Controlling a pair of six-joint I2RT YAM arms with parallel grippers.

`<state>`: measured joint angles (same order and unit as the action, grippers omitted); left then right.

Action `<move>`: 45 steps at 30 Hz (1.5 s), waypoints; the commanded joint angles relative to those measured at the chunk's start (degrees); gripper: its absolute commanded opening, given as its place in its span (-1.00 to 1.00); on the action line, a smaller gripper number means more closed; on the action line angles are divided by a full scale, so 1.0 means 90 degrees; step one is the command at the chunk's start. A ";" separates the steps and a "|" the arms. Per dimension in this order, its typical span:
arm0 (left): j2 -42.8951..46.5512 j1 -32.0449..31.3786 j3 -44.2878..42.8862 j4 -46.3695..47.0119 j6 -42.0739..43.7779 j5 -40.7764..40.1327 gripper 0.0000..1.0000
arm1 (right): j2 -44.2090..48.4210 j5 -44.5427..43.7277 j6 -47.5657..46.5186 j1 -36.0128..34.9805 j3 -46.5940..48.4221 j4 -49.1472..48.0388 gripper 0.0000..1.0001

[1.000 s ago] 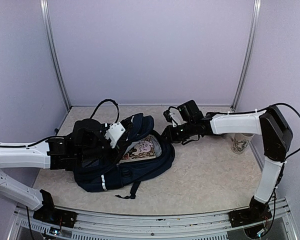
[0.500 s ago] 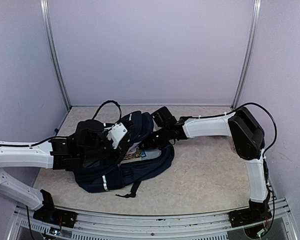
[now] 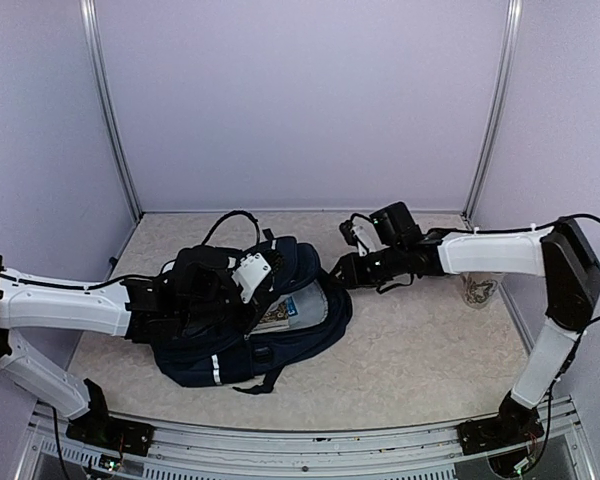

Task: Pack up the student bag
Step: Adjust the book in the largest pocket of the bag, then place the student bag at the center of the board, then grab the largest pocket of the student bag.

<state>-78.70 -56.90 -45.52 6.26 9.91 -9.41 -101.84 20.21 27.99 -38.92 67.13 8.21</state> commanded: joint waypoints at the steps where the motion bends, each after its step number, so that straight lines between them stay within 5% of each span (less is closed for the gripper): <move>1: -0.0326 0.0072 -0.0513 0.0924 -0.0051 0.0221 -1.00 | 0.1141 -0.0860 -0.0141 0.0363 -0.0875 0.0234 -0.16; 9: -0.2177 0.0145 -0.2530 0.0417 -0.0567 0.0063 -1.00 | 0.2147 -0.1308 -0.0243 0.0766 -0.1713 0.0428 -0.06; 10: -0.2415 0.0150 -0.2851 0.0248 -0.0584 0.0058 -0.86 | 0.2213 -0.1333 -0.0362 0.0776 -0.1708 0.0463 -0.04; 14: -0.2999 0.0134 -0.3526 -0.0183 -0.0651 -0.0081 0.56 | 0.2429 -0.1433 -0.0468 0.0784 -0.1807 0.0499 0.01; 16: -0.2806 0.0117 -0.3347 -0.0109 -0.0674 0.0081 0.95 | 0.2479 -0.1449 -0.0511 0.0789 -0.1823 0.0558 0.02; 22: -0.1702 0.0112 -0.2873 -0.0679 -0.0911 0.0328 0.98 | 0.2627 -0.1202 -0.0551 0.0667 -0.1805 0.0521 -0.10; 29: -0.0907 0.0102 -0.2174 -0.2428 -0.2072 -0.0659 0.96 | 0.2220 -0.1414 -0.0571 -0.0790 -0.1943 -0.0232 -0.17; 38: -0.0168 -0.0062 -0.0919 -0.2471 -0.3186 -0.1000 0.58 | 0.0414 -0.1257 -0.0346 -0.1920 -0.1082 -0.0732 -0.10; 45: -0.0275 -0.0665 -0.0762 -0.2538 -0.2810 -0.1428 0.85 | -0.0151 -0.1901 -0.0286 -0.2081 -0.0581 -0.0204 -0.13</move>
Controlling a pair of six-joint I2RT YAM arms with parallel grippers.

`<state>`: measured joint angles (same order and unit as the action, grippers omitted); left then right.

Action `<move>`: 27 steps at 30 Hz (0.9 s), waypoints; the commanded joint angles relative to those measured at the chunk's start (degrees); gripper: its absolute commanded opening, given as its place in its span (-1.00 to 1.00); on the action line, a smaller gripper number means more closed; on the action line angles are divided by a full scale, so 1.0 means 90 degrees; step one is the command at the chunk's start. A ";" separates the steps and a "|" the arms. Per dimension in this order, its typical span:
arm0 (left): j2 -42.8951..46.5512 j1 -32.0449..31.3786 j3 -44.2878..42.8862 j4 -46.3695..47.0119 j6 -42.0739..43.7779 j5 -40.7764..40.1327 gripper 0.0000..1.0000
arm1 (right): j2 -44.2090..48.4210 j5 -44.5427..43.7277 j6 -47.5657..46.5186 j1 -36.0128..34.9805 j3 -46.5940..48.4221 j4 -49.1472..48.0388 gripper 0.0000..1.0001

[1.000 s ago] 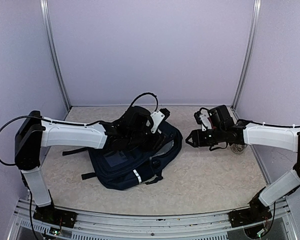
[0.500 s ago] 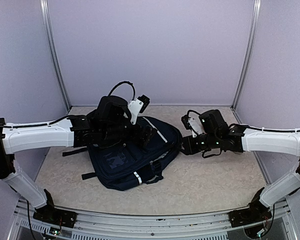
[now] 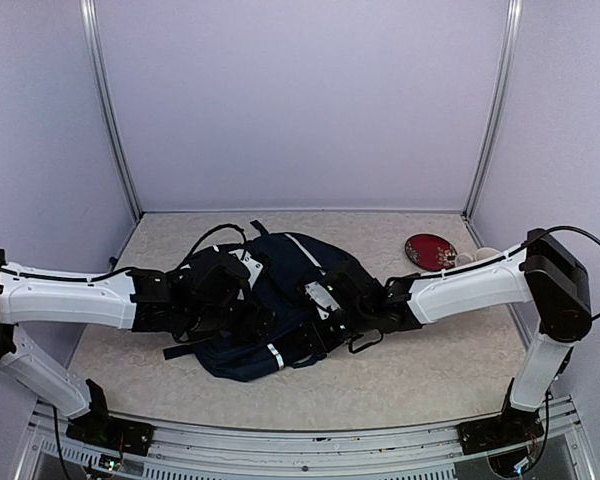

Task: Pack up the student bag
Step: Grab the largest pocket of the student bag.

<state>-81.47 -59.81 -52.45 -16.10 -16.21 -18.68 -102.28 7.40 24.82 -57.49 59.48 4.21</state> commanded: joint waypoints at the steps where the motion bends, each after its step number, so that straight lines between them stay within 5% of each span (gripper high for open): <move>1: -0.0034 -0.0426 0.0007 -0.0120 0.0132 -0.0533 0.88 | -0.0131 -0.0562 0.0086 -0.0013 0.0308 0.0267 -0.14; 9: -0.0693 -0.0823 0.0044 -0.0322 0.0278 -0.1725 0.95 | -0.0675 -0.1031 0.0123 -0.0012 0.0808 0.0577 -0.29; 23: -0.1688 -0.0789 0.0072 -0.0247 0.0940 -0.1395 0.98 | -0.0431 -0.1039 -0.0207 -0.0015 0.0836 0.0886 -1.00; 27: -0.1726 -0.0727 0.0005 -0.0316 0.0955 -0.1410 0.80 | -0.0267 -0.1032 -0.0252 -0.0010 0.0786 0.0958 -1.00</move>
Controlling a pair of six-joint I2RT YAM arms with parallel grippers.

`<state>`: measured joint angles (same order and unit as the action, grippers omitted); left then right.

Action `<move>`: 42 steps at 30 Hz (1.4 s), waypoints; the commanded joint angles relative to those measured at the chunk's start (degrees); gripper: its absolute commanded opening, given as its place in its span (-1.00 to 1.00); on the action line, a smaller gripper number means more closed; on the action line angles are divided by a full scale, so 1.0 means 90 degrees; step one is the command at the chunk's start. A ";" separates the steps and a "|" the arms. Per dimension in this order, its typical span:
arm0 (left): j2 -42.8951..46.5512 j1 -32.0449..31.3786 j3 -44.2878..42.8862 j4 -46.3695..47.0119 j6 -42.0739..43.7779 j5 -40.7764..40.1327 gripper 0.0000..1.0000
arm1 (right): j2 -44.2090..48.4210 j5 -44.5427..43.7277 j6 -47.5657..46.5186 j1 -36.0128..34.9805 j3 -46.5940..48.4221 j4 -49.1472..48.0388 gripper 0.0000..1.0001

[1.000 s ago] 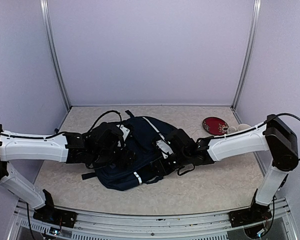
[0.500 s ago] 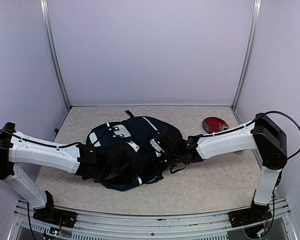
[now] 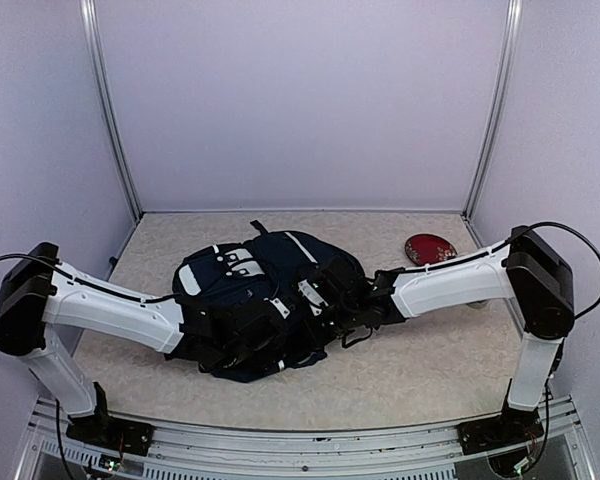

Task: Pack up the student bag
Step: Grab the largest pocket of the student bag, then zip the student bag into the largest pocket of the bag.

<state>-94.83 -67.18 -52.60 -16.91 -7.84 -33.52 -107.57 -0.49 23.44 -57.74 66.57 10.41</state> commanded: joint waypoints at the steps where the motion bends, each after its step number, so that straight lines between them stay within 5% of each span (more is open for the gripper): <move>1: -0.0223 0.0096 0.0040 -0.0213 0.0035 0.0264 0.67 | 0.0342 -0.0151 -0.0120 0.0020 0.0005 0.0297 -1.00; 8: -0.0161 0.0159 0.0094 -0.0296 0.0051 0.0234 -0.71 | 0.0634 0.0072 -0.0139 0.0202 -0.0179 0.0342 -1.00; 12: -0.0147 0.0161 0.0068 -0.0355 0.0037 0.0248 -1.00 | 0.0878 0.0074 -0.0198 0.0503 -0.0363 0.0482 -1.00; 27: 0.0349 0.0179 0.0378 -0.0207 0.0353 0.0717 -1.00 | 0.1650 -0.0337 -0.1545 0.2859 -0.0919 0.1014 -1.00; 40: 0.0663 0.0130 0.0622 -0.0014 0.0556 0.1243 -1.00 | 0.0367 -0.0146 -0.2676 0.4050 0.0620 0.1060 -1.00; 41: 0.0686 0.0137 0.0592 0.0017 0.0504 0.1230 -0.87 | 0.0323 0.0133 -0.2682 0.4026 0.0591 0.1058 -1.00; 42: 0.0705 0.0165 0.0542 0.0054 0.0456 0.1237 -0.49 | 0.0304 0.0423 -0.2690 0.3972 0.0505 0.1013 -1.00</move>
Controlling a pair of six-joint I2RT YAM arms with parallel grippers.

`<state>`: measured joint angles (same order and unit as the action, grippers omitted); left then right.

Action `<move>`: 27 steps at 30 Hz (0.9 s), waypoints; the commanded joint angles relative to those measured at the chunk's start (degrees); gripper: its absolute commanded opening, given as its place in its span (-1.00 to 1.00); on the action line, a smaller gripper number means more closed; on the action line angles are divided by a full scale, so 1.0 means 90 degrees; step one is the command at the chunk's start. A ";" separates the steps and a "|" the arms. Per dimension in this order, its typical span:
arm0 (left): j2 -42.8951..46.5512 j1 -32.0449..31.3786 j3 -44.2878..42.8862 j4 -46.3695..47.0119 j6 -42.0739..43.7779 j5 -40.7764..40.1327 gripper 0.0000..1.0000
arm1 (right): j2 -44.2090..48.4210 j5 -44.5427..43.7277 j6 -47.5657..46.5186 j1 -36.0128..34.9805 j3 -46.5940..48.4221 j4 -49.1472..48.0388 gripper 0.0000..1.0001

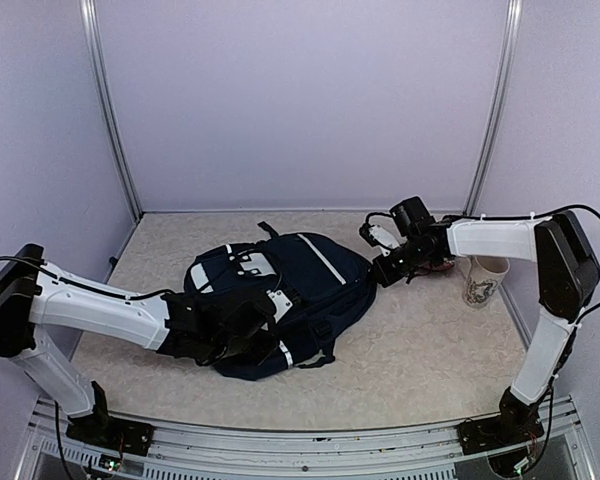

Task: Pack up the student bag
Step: Zip the student bag into the largest pocket of the bag, then move the student bag to the center of the board.

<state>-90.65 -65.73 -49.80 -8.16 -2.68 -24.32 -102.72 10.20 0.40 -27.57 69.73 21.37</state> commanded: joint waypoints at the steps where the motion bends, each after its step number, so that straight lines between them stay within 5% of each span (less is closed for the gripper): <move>1: 0.0268 0.0040 0.0173 -0.0888 -0.0178 0.0310 -0.10 | -0.0229 -0.0655 -0.0140 0.0556 0.0023 -0.0294 -1.00; 4: 0.0479 0.0224 0.0009 -0.0748 -0.0386 0.0913 0.51 | -0.0203 -0.0380 -0.0128 0.0294 -0.0271 -0.0480 -1.00; 9: 0.1495 0.1532 0.0120 -0.0379 -0.1441 0.2039 0.79 | -0.0246 -0.0213 -0.0041 -0.0018 -0.0513 -0.0577 -1.00; 17: 0.1907 0.3441 0.1250 -0.0338 -0.3471 0.2516 0.98 | -0.0314 -0.0028 0.0107 -0.0455 -0.0664 -0.0611 -1.00; 27: 0.1689 0.4218 0.1713 0.0881 -0.3431 0.2401 0.97 | -0.0198 0.0583 0.0007 -0.1436 -0.0814 -0.0681 -1.00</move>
<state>-73.78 -30.41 -33.78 -6.42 -33.91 -0.91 -104.18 7.68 1.37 -33.63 63.44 14.06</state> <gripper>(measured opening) 0.988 0.023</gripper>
